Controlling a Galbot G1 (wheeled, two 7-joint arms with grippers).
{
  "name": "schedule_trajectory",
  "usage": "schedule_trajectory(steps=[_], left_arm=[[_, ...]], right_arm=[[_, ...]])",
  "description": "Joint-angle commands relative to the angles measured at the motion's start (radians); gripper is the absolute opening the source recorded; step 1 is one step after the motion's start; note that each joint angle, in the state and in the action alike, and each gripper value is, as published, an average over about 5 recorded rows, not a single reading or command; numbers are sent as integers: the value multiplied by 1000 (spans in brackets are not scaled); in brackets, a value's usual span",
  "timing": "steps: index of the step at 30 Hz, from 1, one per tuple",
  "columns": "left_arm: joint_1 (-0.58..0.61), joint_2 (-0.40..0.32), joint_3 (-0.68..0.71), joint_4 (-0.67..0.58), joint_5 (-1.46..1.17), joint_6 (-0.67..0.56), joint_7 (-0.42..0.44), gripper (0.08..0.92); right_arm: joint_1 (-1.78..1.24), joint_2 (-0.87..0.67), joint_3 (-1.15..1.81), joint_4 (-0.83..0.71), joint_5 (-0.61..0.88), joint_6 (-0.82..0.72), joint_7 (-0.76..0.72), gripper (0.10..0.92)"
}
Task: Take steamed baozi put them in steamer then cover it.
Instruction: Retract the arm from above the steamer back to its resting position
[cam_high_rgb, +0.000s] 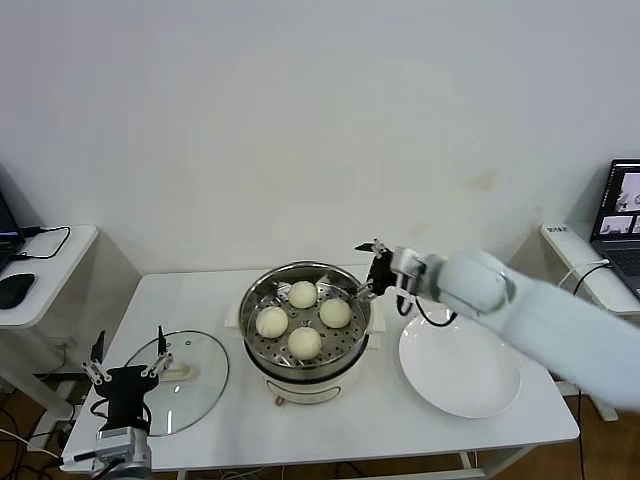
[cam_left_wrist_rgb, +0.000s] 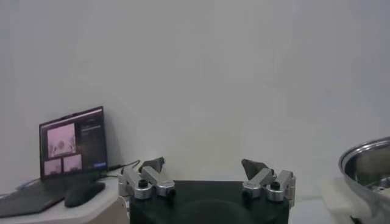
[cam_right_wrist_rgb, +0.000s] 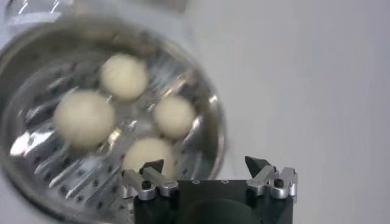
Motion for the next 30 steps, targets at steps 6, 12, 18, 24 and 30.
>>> schedule_trajectory(steps=[6, 12, 18, 24, 30], left_arm=[[-2, 1, 10, 185, 403, -149, 23, 823], [6, 40, -46, 249, 740, -103, 46, 823], [28, 99, -98, 351, 1121, -119, 68, 823], [49, 128, -115, 441, 1286, -124, 85, 823], [57, 127, -88, 436, 1305, -101, 87, 823]], right_arm=[[-1112, 497, 1099, -14, -265, 572, 45, 823], [-1222, 665, 1239, -20, -236, 577, 11, 823], [-1272, 707, 1304, -42, -264, 580, 35, 823], [-1281, 710, 1336, -67, -296, 593, 54, 823], [-1290, 718, 1346, -98, -297, 609, 58, 823]])
